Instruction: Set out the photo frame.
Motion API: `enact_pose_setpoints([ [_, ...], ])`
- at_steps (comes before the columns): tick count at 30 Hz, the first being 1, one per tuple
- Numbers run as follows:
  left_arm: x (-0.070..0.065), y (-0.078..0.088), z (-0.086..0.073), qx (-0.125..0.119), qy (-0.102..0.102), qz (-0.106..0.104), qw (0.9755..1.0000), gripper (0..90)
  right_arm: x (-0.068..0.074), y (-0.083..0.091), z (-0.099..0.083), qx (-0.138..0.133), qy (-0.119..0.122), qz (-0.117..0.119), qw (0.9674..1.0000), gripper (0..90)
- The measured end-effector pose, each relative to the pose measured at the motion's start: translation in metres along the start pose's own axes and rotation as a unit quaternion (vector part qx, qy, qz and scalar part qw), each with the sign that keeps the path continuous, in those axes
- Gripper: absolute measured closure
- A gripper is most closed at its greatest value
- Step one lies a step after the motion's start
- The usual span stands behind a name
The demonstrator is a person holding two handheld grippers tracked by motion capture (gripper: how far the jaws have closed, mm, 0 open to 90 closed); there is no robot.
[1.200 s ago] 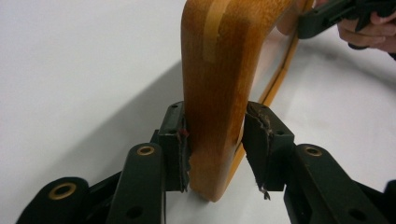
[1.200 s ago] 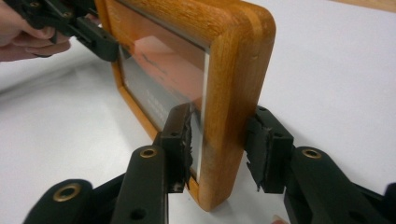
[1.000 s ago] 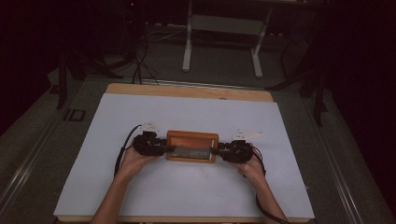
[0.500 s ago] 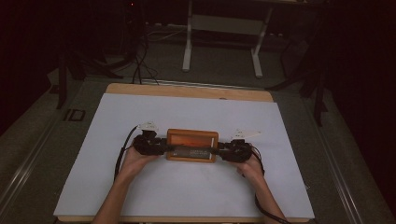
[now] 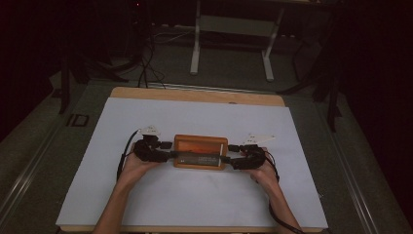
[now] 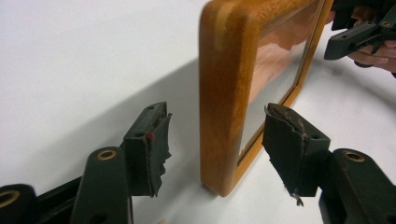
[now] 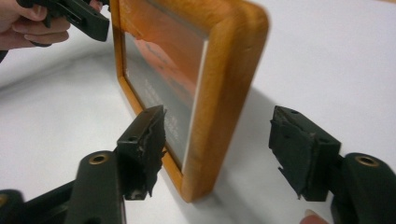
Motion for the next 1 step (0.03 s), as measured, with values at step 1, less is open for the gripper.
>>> enact_pose_setpoints([
  [1, 0.0003, 0.0016, -0.0001, -0.001, 0.001, 0.0, 1.0, 40.7, -0.0016, 0.0024, 0.0007, -0.001, 0.002, -0.002, 1.0, 33.3],
])
Point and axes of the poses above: each handheld gripper's, and its own axes: y roughly backward along the jaws, z roughly out of its top, x roughly to its left, the point moved 10 cm from there along -y, roughly forward along the jaws, and after that the axes turned 8 degrees about -z, right-handed, at the moved point
